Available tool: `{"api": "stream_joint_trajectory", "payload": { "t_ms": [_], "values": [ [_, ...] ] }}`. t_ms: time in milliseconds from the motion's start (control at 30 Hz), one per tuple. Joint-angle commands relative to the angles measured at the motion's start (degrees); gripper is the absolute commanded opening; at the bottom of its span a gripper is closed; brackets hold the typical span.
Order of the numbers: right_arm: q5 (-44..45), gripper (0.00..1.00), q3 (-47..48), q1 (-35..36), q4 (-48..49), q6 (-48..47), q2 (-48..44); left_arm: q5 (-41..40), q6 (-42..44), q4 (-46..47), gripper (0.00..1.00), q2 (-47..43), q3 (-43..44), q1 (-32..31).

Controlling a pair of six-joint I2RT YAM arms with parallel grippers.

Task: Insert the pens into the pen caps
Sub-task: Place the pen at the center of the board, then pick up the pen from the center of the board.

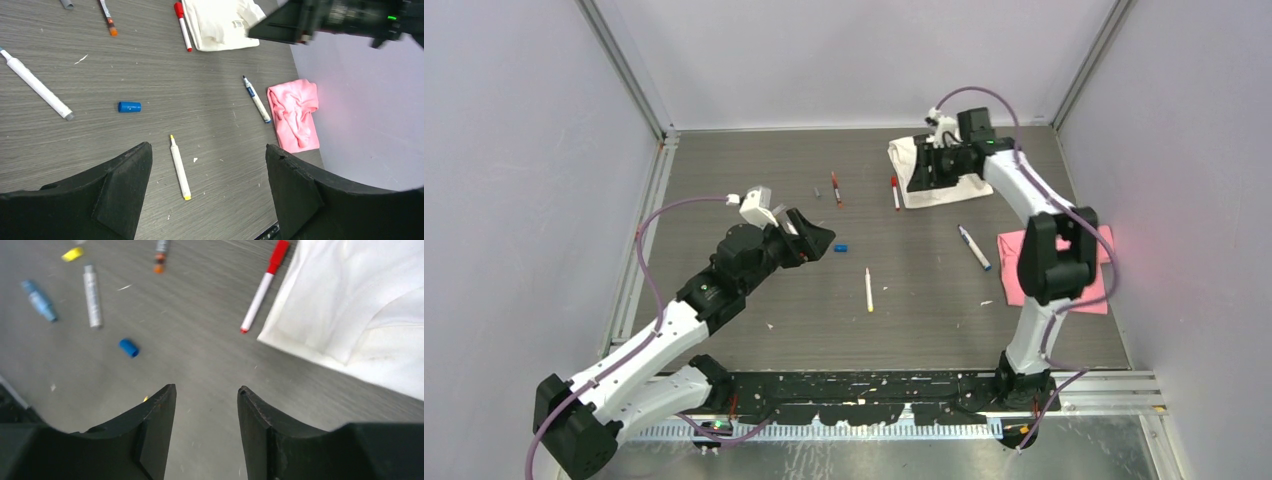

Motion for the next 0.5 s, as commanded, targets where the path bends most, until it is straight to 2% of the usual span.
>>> {"api": "stream_joint_trajectory", "payload": {
  "t_ms": [0,167,367,467],
  "values": [
    [-14.2,0.56,-6.72,-2.59,-3.09,-8.81,-14.49,2.13,1.74,-3.12,0.85,-0.46,3.56,1.12],
    [-17.63,0.63,-15.47,-4.82,-7.11,-13.85,-25.32,4.13,1.77,-9.28,0.9,1.86,7.02,3.31],
    [-20.89,0.71,-23.49,-9.89,-11.07,-16.64,-34.77,10.04,2.28,-14.54,0.9,6.25,11.48,6.05],
    [-21.84,0.73,-26.19,-12.87,-11.17,-16.97,-38.15,10.48,2.3,-16.27,0.89,8.72,12.67,6.51]
  ]
}}
